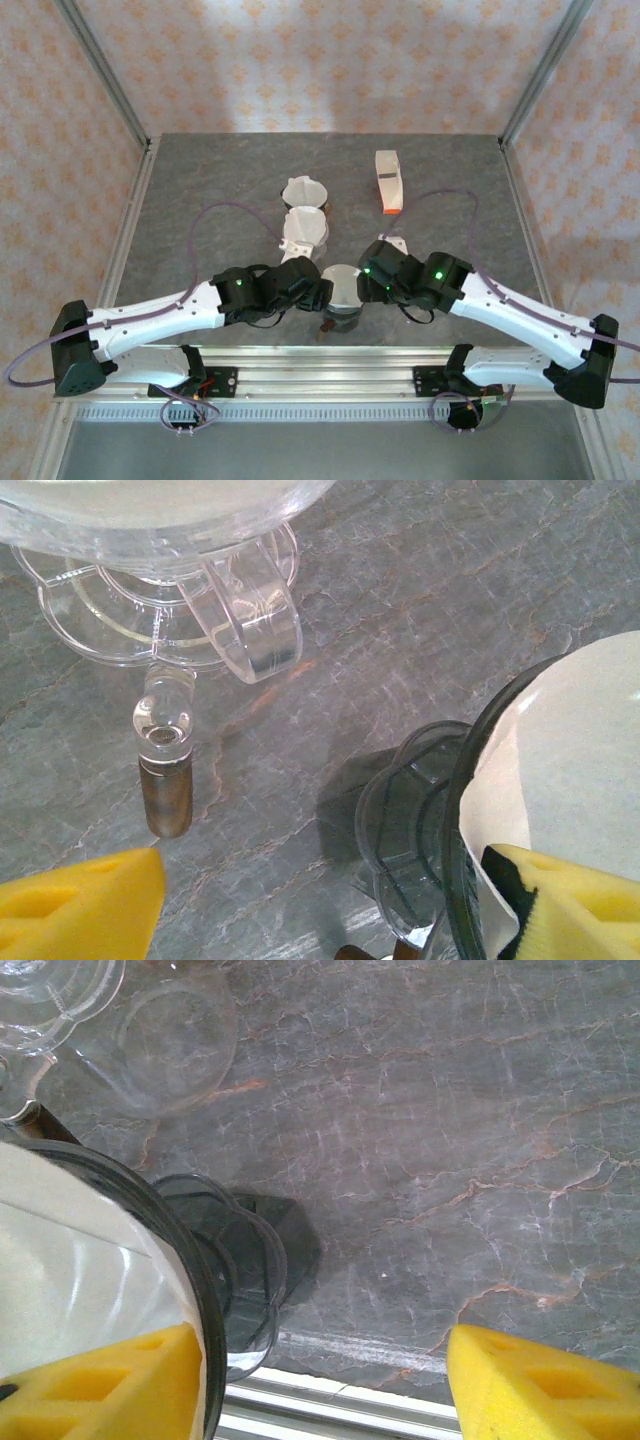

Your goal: Place the coffee filter in the dripper

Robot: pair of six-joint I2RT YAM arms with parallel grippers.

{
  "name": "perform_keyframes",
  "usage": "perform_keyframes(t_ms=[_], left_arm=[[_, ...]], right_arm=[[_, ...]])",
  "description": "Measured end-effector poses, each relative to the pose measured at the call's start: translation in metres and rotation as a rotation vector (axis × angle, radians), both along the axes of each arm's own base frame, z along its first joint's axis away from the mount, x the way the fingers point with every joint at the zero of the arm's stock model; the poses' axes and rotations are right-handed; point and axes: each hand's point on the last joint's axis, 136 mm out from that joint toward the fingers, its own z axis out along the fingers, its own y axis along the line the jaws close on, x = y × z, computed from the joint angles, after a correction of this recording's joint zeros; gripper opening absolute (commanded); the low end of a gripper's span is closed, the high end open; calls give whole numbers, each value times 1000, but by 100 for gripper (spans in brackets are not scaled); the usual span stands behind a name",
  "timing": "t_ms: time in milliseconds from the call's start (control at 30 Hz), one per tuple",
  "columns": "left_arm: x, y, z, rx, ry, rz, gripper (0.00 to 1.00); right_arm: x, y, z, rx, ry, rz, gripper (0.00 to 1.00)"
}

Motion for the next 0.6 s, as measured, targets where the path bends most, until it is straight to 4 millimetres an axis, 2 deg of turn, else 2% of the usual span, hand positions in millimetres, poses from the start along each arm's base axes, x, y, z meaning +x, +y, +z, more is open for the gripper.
perform_keyframes(t_ms=[167,400,600], left_arm=[[-1,-2,0,-11,8,-5,85],[-2,-3,-1,-21,18,-3,86],[-2,-3,-1,-22,19,-1,86]], right_arm=[[0,1,2,2,-5,8,66],[4,15,19,67,-27,37,66],[-1,14,11,66,-5,44,65]])
